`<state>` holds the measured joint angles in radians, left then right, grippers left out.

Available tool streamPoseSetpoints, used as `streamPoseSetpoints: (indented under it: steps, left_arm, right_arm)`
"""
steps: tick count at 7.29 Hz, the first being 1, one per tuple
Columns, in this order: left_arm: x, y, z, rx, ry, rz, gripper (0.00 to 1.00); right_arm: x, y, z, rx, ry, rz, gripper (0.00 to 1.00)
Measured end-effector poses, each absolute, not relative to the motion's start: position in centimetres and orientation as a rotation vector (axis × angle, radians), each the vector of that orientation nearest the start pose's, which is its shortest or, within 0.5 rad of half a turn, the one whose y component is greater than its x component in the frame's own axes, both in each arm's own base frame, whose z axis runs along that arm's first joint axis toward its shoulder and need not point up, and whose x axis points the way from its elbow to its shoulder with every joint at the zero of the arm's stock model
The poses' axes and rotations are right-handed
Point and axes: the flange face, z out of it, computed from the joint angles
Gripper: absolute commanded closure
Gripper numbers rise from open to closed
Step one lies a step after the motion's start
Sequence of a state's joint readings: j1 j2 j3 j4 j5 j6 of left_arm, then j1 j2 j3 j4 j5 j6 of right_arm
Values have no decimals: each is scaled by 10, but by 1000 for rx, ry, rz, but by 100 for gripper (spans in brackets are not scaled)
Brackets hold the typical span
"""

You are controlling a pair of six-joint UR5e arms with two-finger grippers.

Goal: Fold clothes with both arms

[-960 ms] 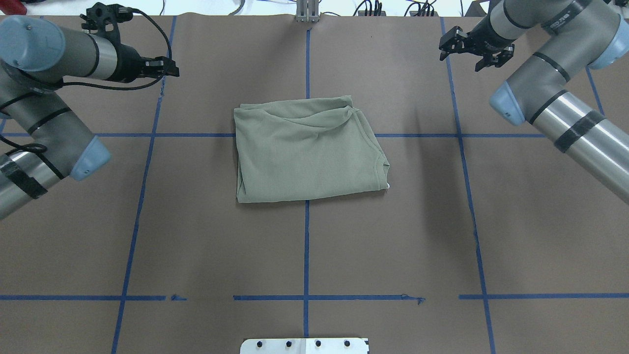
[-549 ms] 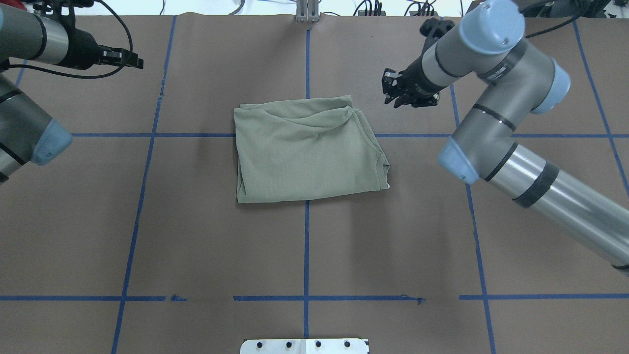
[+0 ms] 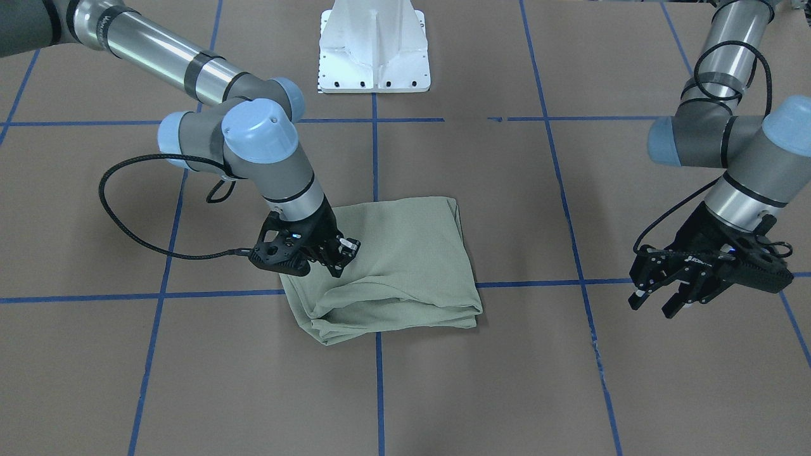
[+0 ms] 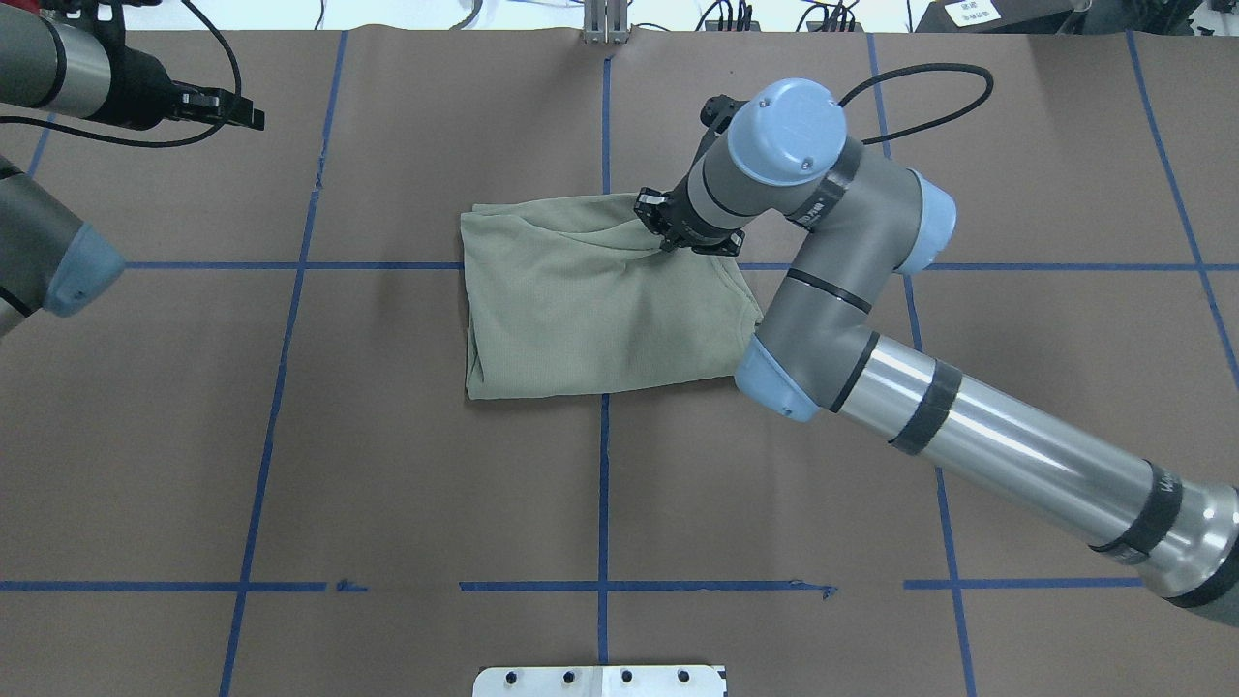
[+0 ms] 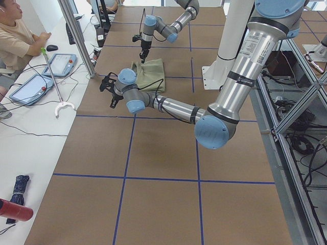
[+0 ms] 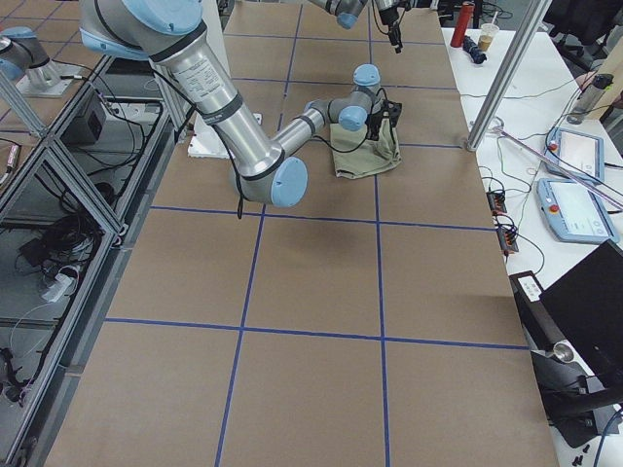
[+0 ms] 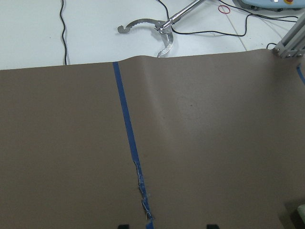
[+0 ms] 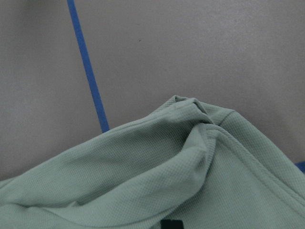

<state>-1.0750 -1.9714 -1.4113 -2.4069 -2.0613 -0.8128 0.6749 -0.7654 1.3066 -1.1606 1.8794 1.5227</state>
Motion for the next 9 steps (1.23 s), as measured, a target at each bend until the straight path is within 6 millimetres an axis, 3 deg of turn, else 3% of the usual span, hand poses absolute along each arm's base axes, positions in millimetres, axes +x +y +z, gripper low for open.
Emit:
streamPoseSetpoints:
  steps: [1,3,5,7,9]
  left_arm:
    - [243,-631,414,563,990,-20,38]
    - [244,-631,414,556,993,-24,38]
    - [244,-631,414,554,994,-26,38]
    - [244,-631,415,552,993,-28,38]
    - [244,-631,420,548,988,-27,38]
  right_arm:
    - [-557,-576,227,65,-969,434,100]
    - [-572,-589,242,60,-922,433,100]
    - [-569,-619,259,87,-887,427,100]
    - [-544,-676,277,138,-855,428,100]
    - [-489,-722,294,175,-834,416,100]
